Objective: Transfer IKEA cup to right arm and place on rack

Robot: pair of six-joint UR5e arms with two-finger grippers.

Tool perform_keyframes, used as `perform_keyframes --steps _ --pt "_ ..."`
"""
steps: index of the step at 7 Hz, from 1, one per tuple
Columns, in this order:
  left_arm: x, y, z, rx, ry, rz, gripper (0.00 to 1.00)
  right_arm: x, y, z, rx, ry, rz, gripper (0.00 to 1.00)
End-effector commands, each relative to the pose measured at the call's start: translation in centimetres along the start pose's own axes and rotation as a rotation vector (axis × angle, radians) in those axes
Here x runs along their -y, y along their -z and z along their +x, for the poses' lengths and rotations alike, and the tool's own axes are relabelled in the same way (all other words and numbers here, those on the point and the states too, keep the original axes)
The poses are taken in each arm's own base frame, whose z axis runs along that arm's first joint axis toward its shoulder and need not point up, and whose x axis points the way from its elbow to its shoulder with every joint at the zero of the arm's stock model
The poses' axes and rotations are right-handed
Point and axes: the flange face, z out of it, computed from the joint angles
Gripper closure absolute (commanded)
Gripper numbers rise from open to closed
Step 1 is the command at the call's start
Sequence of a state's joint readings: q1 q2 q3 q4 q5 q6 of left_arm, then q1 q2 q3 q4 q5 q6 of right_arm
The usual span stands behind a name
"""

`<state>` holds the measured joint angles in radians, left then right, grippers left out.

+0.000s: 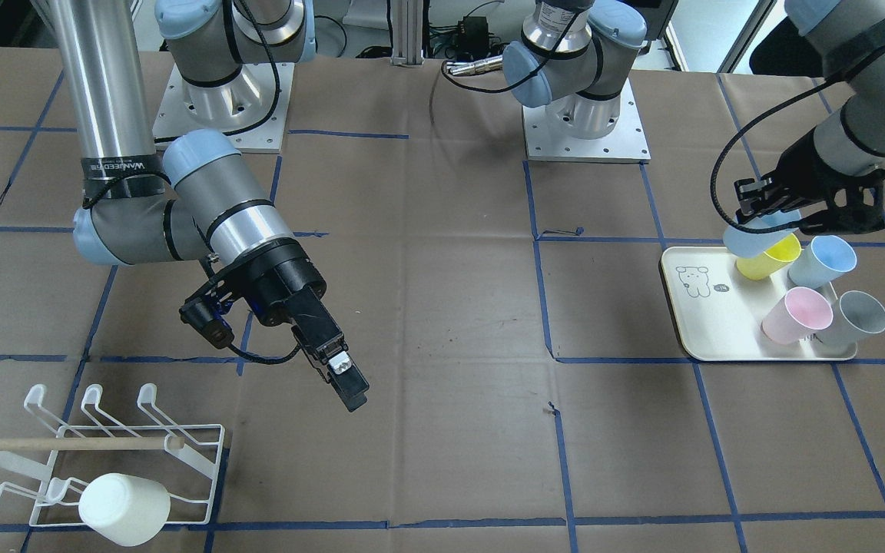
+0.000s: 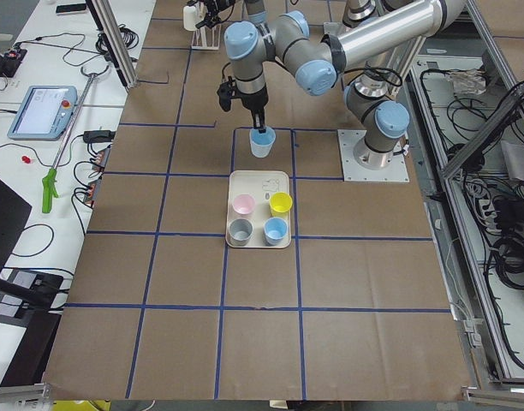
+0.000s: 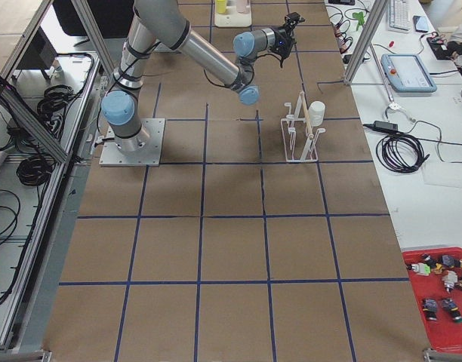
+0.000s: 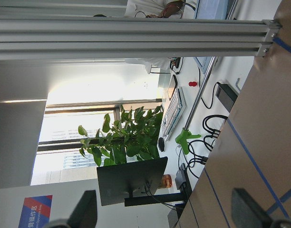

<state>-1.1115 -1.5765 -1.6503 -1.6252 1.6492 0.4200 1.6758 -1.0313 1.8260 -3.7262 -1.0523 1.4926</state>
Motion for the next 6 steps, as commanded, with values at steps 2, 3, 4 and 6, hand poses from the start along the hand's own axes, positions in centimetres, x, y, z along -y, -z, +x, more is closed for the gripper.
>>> perform_keyframes --steps 2,3,4,6 --pt "4.3 1.8 2.3 0.025 -0.098 0.172 1.0 0.0 0.1 -0.2 0.004 0.002 0.001 0.0" --pt "6.6 2.3 5.5 -0.017 -0.162 0.326 1.0 0.0 0.1 -0.3 0.005 0.003 0.001 0.0" --pt "8.3 2.6 7.9 -0.059 -0.213 0.47 1.0 -0.6 0.0 -0.2 0.004 0.004 -0.008 0.0" --pt "9.7 3.5 11.5 -0.218 -0.312 0.676 1.0 -0.9 -0.2 -0.1 0.004 0.006 -0.002 0.0"
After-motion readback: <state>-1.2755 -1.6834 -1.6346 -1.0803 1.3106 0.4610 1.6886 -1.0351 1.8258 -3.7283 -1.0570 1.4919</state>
